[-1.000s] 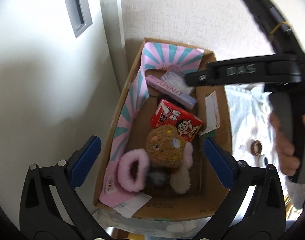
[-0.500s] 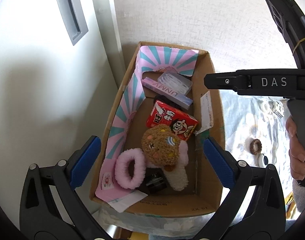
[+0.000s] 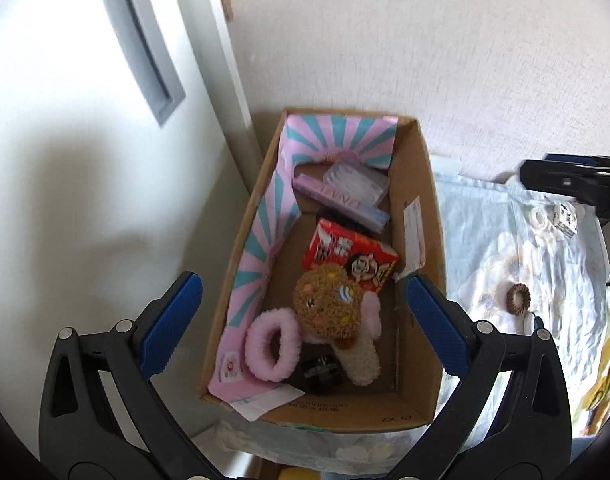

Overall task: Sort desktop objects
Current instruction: 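Return both tools to the remaining items on the cloth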

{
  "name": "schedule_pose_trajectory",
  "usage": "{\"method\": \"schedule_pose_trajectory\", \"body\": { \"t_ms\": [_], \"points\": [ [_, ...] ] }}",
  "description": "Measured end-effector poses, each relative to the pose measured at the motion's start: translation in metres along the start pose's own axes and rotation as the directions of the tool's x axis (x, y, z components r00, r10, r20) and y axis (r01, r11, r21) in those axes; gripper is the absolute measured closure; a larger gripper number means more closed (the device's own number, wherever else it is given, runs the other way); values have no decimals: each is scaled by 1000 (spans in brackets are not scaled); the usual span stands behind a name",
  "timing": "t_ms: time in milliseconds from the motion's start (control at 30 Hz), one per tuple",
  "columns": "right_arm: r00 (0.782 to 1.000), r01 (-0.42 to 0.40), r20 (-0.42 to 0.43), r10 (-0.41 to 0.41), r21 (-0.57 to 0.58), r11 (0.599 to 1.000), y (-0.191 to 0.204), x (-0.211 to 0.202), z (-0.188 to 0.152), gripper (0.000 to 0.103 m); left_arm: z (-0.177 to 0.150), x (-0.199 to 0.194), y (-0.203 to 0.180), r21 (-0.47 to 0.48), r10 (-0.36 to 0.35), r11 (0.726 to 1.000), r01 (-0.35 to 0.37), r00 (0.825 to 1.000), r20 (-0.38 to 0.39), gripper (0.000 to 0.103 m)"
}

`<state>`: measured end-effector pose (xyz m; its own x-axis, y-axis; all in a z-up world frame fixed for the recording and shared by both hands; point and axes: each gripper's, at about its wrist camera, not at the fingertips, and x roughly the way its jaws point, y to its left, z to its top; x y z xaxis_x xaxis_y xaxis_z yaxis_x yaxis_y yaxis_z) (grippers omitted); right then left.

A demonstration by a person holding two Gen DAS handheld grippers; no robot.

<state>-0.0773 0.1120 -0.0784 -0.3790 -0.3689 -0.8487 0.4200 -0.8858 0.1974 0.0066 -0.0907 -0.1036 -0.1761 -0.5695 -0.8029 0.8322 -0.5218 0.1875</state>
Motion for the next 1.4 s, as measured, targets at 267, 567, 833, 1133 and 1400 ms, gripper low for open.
{"method": "schedule_pose_trajectory", "body": {
  "t_ms": [267,567,833,1133,1400],
  "points": [
    [992,81,89,-93,128,988,-72,-62,-27,42,17,-27,-42,76,-48,996,43,997,63,1],
    [973,156,124,-197,281,947,-141,-111,-87,42,17,-38,-136,254,-142,959,124,988,55,1],
    [955,290,22,-295,135,948,-131,-89,-147,42,8,-8,-192,287,-184,938,193,981,-59,1],
    [984,171,-72,-166,84,982,-111,-45,-180,42,-4,32,-231,300,-169,930,212,972,-162,1],
    [987,135,-97,-131,38,990,-102,-10,-202,42,-13,69,-246,257,-156,943,213,962,-225,1]
  ]
}}
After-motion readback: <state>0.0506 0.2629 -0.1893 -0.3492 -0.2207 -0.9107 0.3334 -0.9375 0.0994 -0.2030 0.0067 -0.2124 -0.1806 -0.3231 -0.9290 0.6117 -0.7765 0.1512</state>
